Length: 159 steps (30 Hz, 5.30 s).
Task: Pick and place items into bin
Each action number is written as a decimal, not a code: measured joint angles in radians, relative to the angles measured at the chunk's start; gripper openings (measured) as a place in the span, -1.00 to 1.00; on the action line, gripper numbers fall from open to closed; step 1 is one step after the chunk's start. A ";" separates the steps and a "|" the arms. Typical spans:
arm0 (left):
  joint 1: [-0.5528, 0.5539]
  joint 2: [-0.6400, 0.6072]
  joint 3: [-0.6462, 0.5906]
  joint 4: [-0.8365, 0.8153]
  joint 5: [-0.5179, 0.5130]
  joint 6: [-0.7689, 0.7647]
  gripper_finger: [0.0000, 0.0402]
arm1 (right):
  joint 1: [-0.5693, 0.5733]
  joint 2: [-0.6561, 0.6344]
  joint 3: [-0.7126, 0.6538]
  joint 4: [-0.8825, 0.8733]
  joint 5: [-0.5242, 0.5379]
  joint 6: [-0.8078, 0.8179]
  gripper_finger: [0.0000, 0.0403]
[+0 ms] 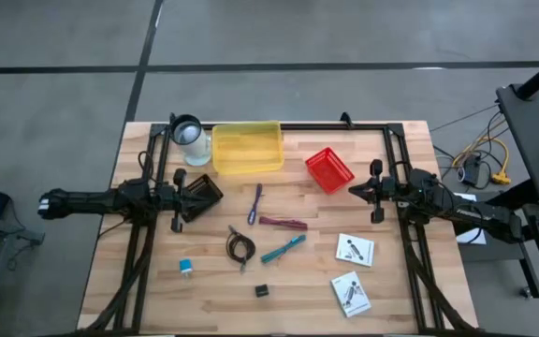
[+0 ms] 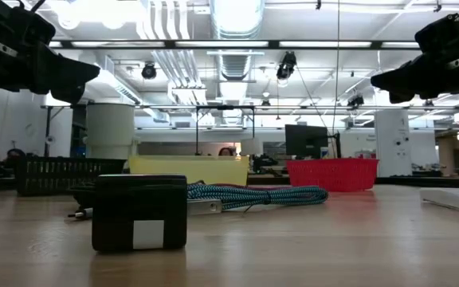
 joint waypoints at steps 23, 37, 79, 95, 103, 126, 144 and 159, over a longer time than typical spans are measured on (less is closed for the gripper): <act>0.000 0.000 0.000 0.000 0.000 0.000 -0.99 | 0.000 0.001 0.000 0.000 0.000 0.000 -0.96; 0.000 0.000 0.000 0.000 0.000 0.000 -0.99 | 0.000 0.000 0.000 0.000 0.000 0.000 -0.96; 0.000 0.000 0.000 0.000 0.000 0.000 -0.99 | 0.000 0.000 0.000 0.000 0.000 0.000 -0.96; 0.000 0.000 0.000 0.000 0.000 0.000 -0.99 | 0.000 0.001 0.000 0.000 0.000 0.000 -0.96; 0.000 0.000 0.000 0.000 0.000 0.000 -0.99 | 0.000 0.001 0.000 0.000 0.000 0.000 -0.96; 0.000 0.000 0.000 0.000 0.000 0.000 -0.99 | 0.000 0.000 0.000 0.000 0.000 0.000 -0.96; 0.000 0.000 0.000 0.000 0.000 0.000 -0.99 | 0.000 0.000 0.000 0.014 0.000 0.000 -0.96; 0.000 0.003 0.000 0.142 0.000 0.000 -0.99 | 0.001 0.003 0.000 0.327 0.016 0.168 -0.96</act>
